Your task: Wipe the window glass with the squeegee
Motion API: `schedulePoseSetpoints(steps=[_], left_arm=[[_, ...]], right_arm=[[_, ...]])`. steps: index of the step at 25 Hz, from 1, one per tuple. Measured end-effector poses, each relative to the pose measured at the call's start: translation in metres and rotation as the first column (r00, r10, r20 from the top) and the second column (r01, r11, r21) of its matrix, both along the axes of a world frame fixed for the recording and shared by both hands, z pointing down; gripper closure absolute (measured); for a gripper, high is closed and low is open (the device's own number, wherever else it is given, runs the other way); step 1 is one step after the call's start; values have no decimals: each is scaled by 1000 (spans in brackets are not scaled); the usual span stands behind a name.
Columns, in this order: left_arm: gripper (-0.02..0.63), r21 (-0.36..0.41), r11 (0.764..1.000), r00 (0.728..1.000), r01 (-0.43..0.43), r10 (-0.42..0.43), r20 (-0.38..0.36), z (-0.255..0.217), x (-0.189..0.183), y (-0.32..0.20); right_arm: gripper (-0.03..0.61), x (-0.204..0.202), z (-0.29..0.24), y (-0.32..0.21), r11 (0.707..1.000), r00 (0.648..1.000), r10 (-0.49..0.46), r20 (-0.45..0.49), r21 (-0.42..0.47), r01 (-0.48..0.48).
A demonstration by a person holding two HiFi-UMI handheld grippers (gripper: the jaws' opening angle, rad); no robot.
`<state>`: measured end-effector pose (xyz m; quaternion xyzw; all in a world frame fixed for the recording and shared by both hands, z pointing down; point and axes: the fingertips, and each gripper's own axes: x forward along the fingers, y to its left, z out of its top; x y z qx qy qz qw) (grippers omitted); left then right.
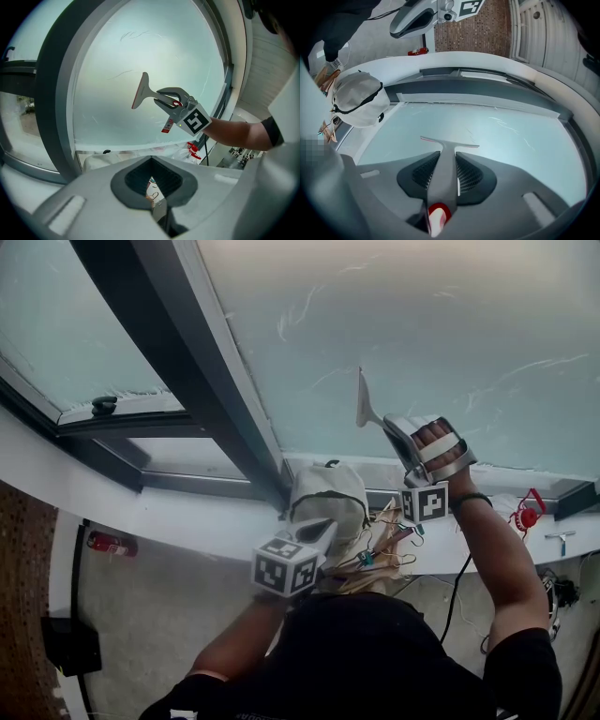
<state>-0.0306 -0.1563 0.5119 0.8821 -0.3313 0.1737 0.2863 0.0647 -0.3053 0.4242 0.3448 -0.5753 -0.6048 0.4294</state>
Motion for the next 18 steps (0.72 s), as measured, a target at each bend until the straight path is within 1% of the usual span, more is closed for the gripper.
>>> schedulePoseSetpoints(steps=[6,11,18], left_arm=[[614,-1,1000,1000,-25,25,2,0,12,4],[614,0,999,999,-42,42,5,0,20,5],[614,-2,998,998,-65,65,9,1,27,5]], right_arm=[[456,24,0,5,999,999,49,16,-9,-49],[456,48,-1,8,997,997,79,0,10,-79],[456,83,-2,13,991,991,136,-2,11,-136]])
